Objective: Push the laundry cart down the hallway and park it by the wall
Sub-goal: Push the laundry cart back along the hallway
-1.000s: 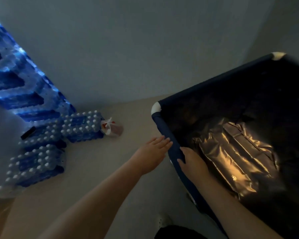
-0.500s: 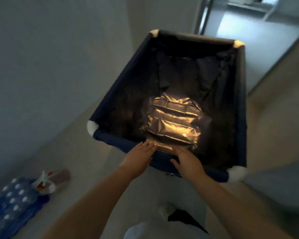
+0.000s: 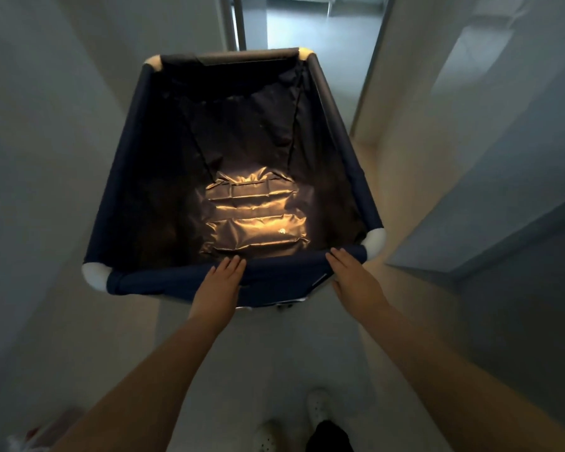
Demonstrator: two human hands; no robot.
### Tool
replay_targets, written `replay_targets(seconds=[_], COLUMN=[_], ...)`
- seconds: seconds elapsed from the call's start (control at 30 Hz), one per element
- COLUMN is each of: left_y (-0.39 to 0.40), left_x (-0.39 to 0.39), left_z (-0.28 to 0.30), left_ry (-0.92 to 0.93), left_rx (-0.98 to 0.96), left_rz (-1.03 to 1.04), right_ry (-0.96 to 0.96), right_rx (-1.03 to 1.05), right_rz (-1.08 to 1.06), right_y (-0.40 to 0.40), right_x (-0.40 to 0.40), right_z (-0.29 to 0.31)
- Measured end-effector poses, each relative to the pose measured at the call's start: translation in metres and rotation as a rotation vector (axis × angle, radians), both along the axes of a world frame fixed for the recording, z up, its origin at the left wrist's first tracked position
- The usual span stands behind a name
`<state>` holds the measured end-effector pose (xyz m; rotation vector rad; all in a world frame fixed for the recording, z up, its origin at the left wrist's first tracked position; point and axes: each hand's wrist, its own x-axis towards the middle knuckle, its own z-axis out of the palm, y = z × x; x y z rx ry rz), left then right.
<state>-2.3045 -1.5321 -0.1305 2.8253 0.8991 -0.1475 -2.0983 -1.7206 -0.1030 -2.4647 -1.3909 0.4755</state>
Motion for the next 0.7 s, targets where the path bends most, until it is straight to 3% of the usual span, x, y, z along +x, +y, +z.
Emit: replay_targets(seconds=[0.27, 0.7], left_y=[0.011, 0.035], left_x=[0.007, 0.025], left_z=[-0.009, -0.007], left_ry=[-0.015, 0.013], left_rx=[0.020, -0.039], left_rz=[0.065, 0.136], right_ry=[0.010, -0.025], right_rx=[0.081, 0.166], right_rz=[0.031, 0.261], right_y=[0.013, 0.034], right_x=[0.025, 0.061], right_z=[-0.014, -0.019])
